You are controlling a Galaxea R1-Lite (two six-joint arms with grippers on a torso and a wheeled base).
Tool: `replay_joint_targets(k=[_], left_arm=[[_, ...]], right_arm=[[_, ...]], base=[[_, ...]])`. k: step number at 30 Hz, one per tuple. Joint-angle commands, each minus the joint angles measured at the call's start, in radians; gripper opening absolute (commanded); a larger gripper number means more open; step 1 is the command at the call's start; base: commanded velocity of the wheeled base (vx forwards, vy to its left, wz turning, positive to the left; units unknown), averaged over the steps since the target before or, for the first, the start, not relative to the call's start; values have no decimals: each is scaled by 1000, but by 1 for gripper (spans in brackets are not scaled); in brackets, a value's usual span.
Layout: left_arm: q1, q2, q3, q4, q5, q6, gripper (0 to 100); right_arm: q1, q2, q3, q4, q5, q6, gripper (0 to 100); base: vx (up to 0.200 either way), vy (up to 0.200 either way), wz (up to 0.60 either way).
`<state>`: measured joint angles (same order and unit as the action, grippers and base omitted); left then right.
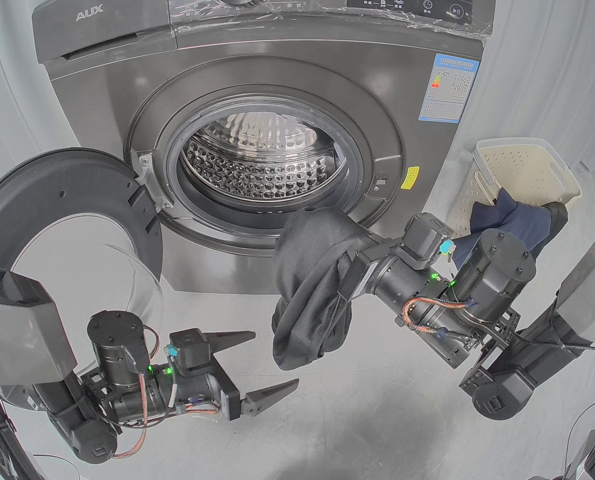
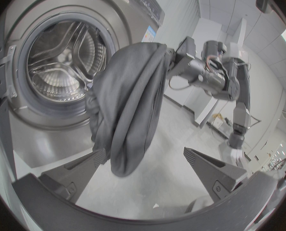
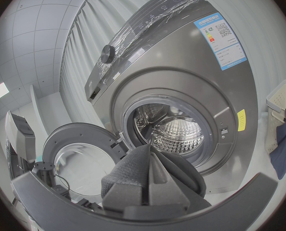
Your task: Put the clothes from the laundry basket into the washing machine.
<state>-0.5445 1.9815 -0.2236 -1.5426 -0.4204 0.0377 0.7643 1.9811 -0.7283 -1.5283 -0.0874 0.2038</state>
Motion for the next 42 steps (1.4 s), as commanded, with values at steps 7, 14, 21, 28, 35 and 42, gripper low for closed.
replay_joint_targets(k=[7,14,21,28,35,42], left_arm=[[-65,129,-266,1,74,-84,100],[-65,177,-319,1,78,-84,100],[-46,257,-408,2,131,-73,100],[-32,315,-520,-1,223,-68,100],[0,284,-528,-2,256,-73,0],[11,175,-488,-2,269,-107,0]], right_arm=[[55,-11,9,4,-2,0,0],[93,-22,15,5,-3,2,0],[127,-61,61,5,-3,2,0],[136,-88,110,4,-3,3,0],[87,-110,122,13,-41,16,0],[23,-100,170,17,-43,28,0]], base=[[0,0,0],[0,0,0],[0,0,0],[0,0,0],[0,0,0],[0,0,0]])
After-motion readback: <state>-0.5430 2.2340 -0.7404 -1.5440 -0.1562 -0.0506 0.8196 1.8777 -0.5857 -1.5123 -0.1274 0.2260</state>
